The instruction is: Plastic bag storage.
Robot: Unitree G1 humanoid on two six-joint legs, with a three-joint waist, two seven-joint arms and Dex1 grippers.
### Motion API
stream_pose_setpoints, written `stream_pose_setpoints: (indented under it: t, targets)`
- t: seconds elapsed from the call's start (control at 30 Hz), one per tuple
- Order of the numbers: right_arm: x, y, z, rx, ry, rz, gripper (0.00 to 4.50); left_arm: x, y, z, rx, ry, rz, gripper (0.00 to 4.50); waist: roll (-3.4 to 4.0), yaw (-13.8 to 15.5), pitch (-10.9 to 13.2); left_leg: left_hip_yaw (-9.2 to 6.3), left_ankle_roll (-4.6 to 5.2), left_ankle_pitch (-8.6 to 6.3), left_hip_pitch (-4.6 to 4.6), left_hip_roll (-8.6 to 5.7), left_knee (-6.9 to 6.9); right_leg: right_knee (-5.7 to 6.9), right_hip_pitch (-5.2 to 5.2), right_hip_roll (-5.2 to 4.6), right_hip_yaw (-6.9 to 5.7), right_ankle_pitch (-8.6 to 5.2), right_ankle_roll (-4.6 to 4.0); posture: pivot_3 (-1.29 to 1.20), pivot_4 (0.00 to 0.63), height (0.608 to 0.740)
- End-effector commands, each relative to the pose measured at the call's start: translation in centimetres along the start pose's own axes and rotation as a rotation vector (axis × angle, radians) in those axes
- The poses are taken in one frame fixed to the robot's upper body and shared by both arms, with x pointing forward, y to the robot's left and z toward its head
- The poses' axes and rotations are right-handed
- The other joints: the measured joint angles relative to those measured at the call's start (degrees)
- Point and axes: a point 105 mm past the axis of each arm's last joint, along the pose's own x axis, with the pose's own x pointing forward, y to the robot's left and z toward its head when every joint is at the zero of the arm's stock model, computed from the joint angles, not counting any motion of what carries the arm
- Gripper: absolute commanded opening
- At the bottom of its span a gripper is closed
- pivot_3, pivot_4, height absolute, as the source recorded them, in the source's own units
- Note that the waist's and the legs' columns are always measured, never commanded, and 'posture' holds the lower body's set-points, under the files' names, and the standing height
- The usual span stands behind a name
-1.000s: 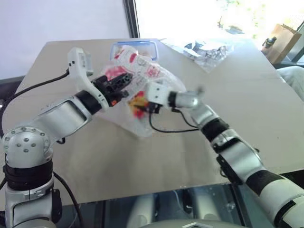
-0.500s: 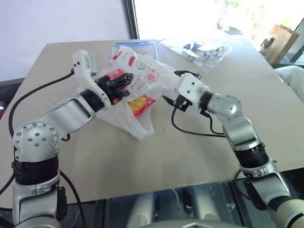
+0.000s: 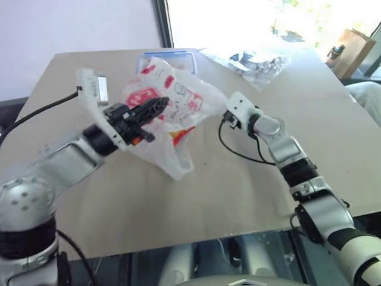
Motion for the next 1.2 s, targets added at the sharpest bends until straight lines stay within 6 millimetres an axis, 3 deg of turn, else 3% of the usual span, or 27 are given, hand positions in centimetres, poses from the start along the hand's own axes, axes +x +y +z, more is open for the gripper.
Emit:
stream_pose_setpoints:
  t: [0.03, 0.17, 0.37, 0.57, 0.77, 0.97, 1.07, 1.2]
  targets:
    - [-0.2, -1.3, 2.1, 0.008, -0.088, -0.017, 0.04, -2.9, -2.0, -0.5, 0.008, 0.023, -0.118, 0.0, 0.0, -0.2, 0.0, -0.02, 0.0, 0.0, -0.04, 0.02, -0.02, 0.01, -0.06, 0.02, -0.02, -0.01, -0.02, 0.0, 0.15, 0.74]
    - [-0.4, -1.4, 2.9, 0.02, -0.12, 0.001, 0.0, -6.8, -1.6, -4.8, -0.094, 0.173, -0.082, 1.3, 0.03, -0.39, 0.01, 0.04, 0.0, 0.0, 0.02, 0.03, -0.02, 0.07, -0.05, 0.03, 0.0, -0.18, -0.27, 0.0, 0.15, 0.74]
    - [-0.6, -1.0, 3.3, 0.018, -0.128, 0.024, 0.0, -7.4, -2.1, -9.6, -0.018, 0.299, -0.072, 4.16, 0.05, 0.17, 0.02, 0.03, 0.01, 0.0, 0.0, 0.0, -0.01, 0.06, -0.01, 0.0, -0.01, -0.21, -0.3, 0.0, 0.15, 0.74]
    - [-0.8, -1.2, 3.9, 0.008, -0.133, 0.028, 0.0, -4.2, -0.9, -12.4, -0.073, 0.248, 0.005, 4.16, 0.15, 0.13, 0.0, 0.05, 0.01, 0.0, 0.08, 0.04, 0.03, 0.13, 0.05, 0.02, 0.04, -0.19, -0.32, 0.0, 0.15, 0.74]
    - [-1.4, -1.1, 4.5, -0.014, -0.136, 0.038, 0.0, 0.2, 0.3, -11.4, -0.326, 0.049, 0.066, 4.16, 0.1, 0.19, -0.04, -0.05, 0.03, 0.0, 0.05, 0.03, 0.15, 0.2, 0.06, -0.1, -0.01, -0.02, -0.08, 0.0, 0.15, 0.74]
    - [-1.9, -1.0, 4.4, -0.021, -0.124, 0.045, 0.0, 2.3, 2.5, -9.9, -0.533, -0.121, 0.184, 4.16, 0.09, 0.36, -0.06, -0.11, 0.05, -0.02, 0.04, 0.01, 0.17, 0.21, 0.06, -0.33, -0.07, -0.02, -0.09, 0.0, 0.15, 0.74]
    - [-2.0, -0.9, 4.4, -0.023, -0.121, 0.048, 0.0, 2.9, 2.7, -9.1, -0.596, -0.199, 0.186, 3.45, 0.09, 0.56, -0.06, -0.12, 0.05, -0.02, 0.01, -0.03, 0.17, 0.18, 0.06, -0.27, -0.1, -0.02, -0.08, 0.0, 0.15, 0.74]
    - [-2.1, -1.3, 4.5, -0.015, -0.122, 0.045, 0.0, 2.4, 1.2, -7.1, -0.591, -0.271, 0.07, 1.5, 0.08, 0.65, -0.06, -0.1, 0.07, -0.03, -0.01, -0.03, 0.19, 0.17, 0.06, -0.17, -0.1, -0.02, -0.08, 0.0, 0.15, 0.74]
